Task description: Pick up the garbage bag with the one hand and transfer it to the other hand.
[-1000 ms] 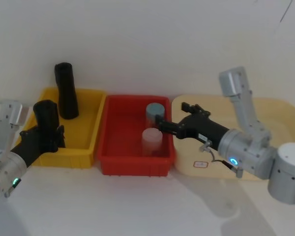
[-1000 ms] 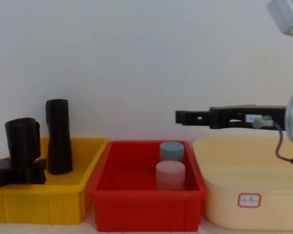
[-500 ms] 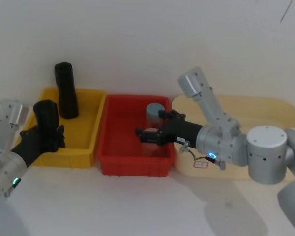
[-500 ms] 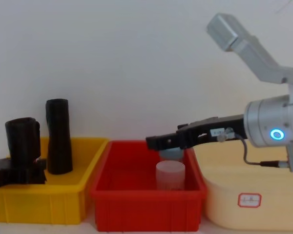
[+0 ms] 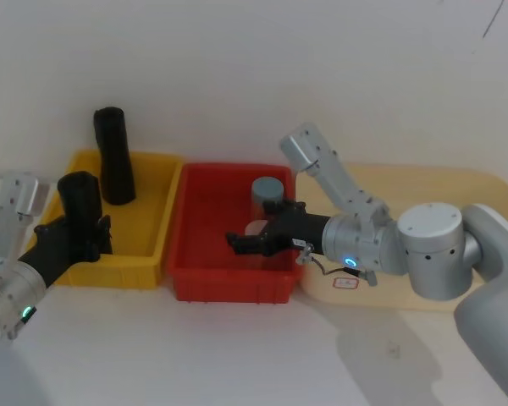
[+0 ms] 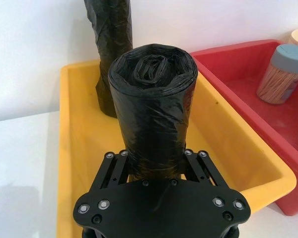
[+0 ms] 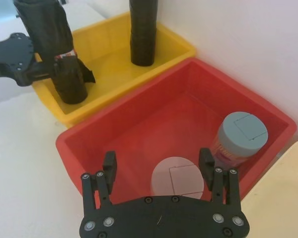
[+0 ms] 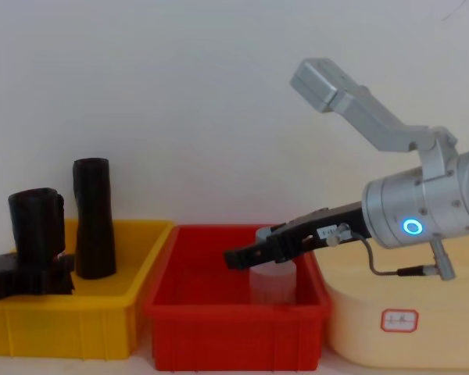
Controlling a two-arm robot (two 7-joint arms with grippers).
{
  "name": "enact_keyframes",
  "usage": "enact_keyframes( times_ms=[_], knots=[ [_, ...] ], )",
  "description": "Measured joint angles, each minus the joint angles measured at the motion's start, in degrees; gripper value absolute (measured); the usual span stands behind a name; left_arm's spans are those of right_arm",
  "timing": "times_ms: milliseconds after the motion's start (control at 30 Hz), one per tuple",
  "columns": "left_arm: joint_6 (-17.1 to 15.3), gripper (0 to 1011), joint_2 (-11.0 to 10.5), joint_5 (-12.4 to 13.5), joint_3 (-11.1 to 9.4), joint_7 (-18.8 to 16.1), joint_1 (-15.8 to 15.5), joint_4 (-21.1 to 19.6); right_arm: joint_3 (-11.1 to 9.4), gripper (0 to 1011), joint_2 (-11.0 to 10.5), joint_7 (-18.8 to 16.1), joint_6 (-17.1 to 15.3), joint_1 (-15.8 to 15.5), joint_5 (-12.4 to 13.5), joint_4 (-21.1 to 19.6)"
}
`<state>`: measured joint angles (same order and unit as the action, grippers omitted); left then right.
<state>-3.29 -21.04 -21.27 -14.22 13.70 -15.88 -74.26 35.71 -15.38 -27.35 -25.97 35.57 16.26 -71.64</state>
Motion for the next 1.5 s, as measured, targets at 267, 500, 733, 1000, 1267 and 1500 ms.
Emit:
enact_keyframes(
  times_ms=[267,500,733,1000,1267,1500],
  knots=[
    [-0.02,410,0.0,0.0,0.0,0.0,0.0,0.0,0.75,1001,0.62,-0.82,-0.77,1.76,-1.0,3.02],
    [-0.03,410,0.0,0.0,0.0,0.0,0.0,0.0,0.99,1001,0.73,-1.34,-1.46,2.55,-1.55,4.64],
    [-0.03,410,0.0,0.01,0.0,0.0,0.0,0.0,1.02,1001,0.66,-1.82,-2.08,2.87,-1.88,5.53],
    [-0.03,410,0.0,0.01,0.0,0.0,0.0,0.0,0.92,1001,0.53,-2.25,-2.46,2.98,-2.1,5.98],
    [-0.03,410,0.0,0.01,0.0,0.0,0.0,0.0,0.85,820,0.47,-2.49,-2.68,3.02,-2.24,6.23],
    [-0.02,410,0.0,0.01,0.0,0.0,0.0,0.0,0.81,658,0.44,-2.58,-2.75,3.05,-2.28,6.33]
  ],
)
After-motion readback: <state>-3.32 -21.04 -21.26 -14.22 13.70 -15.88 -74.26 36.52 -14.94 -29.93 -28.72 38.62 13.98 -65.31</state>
